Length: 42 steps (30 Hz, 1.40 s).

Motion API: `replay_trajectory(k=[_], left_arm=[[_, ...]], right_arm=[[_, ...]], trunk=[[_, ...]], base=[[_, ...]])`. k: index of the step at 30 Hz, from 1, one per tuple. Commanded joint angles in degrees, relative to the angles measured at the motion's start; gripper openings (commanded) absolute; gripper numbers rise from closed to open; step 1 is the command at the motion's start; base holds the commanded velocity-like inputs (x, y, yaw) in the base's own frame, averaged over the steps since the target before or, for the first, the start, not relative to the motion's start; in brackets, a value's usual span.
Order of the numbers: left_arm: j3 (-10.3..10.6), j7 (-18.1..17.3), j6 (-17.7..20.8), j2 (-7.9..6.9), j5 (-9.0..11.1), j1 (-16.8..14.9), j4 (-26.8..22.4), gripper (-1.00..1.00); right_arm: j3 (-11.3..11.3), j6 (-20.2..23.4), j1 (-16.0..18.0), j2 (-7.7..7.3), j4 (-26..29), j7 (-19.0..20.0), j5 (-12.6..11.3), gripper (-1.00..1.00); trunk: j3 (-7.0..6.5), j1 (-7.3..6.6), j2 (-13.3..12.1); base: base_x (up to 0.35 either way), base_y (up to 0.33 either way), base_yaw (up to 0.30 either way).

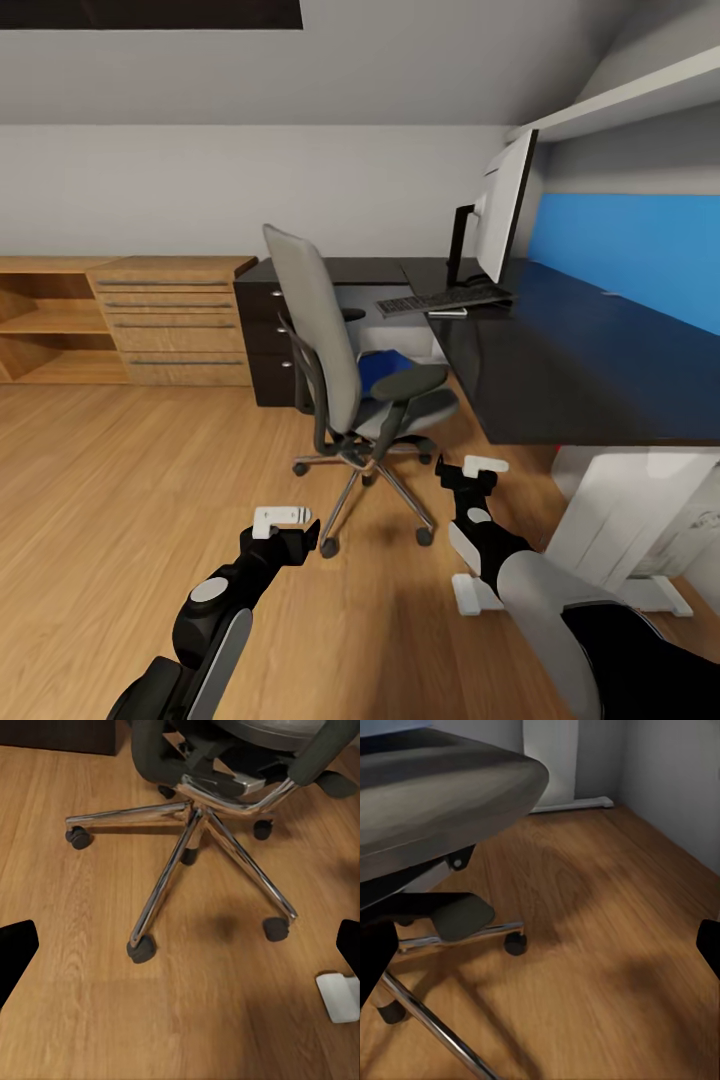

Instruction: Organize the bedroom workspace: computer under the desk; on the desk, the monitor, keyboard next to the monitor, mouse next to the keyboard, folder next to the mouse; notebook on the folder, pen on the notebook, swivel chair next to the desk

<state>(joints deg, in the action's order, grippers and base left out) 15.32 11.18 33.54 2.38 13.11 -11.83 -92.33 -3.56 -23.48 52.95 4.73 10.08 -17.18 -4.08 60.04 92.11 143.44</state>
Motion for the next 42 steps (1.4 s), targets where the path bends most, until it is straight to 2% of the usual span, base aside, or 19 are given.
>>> replay_trajectory(k=[1,10,21,42], left_arm=[[0.06,0.51,0.21,-0.01,0.61,-0.04,-0.06,1.00],[-0.02,0.51,0.28,-0.01,0.61,-0.04,-0.05,1.00],[-0.03,0.51,0.29,-0.01,0.61,-0.04,-0.04,1.00],[-0.03,0.51,0.30,-0.01,0.61,-0.04,-0.02,1.00]], right_arm=[[-0.39,-0.23,0.04,0.00,-0.05,-0.22,-0.42,1.00],[-0.40,-0.33,0.05,0.16,-0.10,-0.27,-0.44,1.00],[-0.40,-0.34,0.03,0.19,-0.15,-0.24,-0.49,1.00],[-0.40,-0.34,0.03,0.26,-0.15,-0.30,-0.49,1.00]], trunk=[[0.05,0.00,0.02],[0.05,0.00,0.02],[0.05,0.00,0.02],[0.05,0.00,0.02]], base=[[0.089,0.000,0.000],[0.060,0.000,0.000],[0.193,0.000,0.000],[0.042,0.022,0.002]])
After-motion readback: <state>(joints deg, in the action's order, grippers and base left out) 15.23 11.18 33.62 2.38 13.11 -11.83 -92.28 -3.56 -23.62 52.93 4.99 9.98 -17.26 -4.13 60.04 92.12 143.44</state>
